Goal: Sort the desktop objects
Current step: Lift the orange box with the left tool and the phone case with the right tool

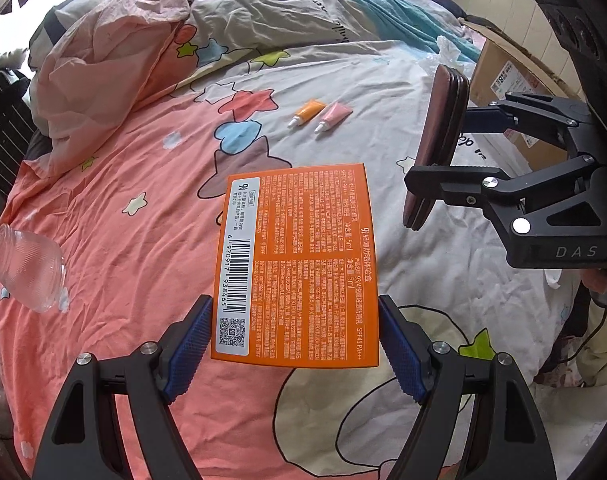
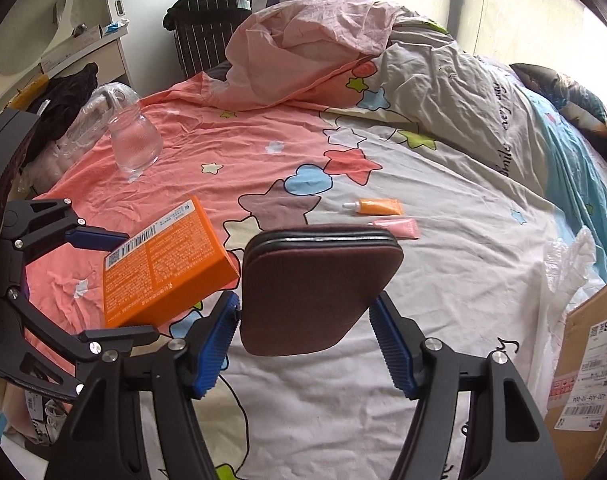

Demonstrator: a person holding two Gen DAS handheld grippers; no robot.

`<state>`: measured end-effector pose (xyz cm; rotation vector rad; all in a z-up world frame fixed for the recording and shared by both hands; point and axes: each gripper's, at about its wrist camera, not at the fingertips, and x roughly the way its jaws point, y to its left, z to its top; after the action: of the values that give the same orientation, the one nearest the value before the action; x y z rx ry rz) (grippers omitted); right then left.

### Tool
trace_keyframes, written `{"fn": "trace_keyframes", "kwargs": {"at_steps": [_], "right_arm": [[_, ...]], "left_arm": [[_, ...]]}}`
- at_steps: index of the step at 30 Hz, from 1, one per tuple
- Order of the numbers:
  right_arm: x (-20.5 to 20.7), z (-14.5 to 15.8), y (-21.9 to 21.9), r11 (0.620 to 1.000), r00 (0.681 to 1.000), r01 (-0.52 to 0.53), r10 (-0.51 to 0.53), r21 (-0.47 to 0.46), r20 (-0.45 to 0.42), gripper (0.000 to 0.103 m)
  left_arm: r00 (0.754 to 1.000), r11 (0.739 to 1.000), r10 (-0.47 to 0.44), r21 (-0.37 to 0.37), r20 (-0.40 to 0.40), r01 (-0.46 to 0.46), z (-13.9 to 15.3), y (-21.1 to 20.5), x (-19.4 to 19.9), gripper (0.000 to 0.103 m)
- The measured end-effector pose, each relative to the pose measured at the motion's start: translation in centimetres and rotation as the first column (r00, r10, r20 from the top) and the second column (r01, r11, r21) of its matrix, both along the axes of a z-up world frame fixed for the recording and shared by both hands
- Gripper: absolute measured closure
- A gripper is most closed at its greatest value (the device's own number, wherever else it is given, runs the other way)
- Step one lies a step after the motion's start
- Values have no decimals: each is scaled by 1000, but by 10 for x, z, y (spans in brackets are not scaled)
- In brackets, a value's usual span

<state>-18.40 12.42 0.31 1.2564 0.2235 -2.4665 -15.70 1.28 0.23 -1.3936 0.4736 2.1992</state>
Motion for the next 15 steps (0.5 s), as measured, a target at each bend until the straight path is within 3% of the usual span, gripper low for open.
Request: {"fn": "trace_keyframes", "kwargs": {"at_steps": [15], "right_arm": [[36,35,32,999,997,37,-37,-9,-67,40]], "left_arm": [[998,999,-47,12,-39,48,30,34,29,22]]}}
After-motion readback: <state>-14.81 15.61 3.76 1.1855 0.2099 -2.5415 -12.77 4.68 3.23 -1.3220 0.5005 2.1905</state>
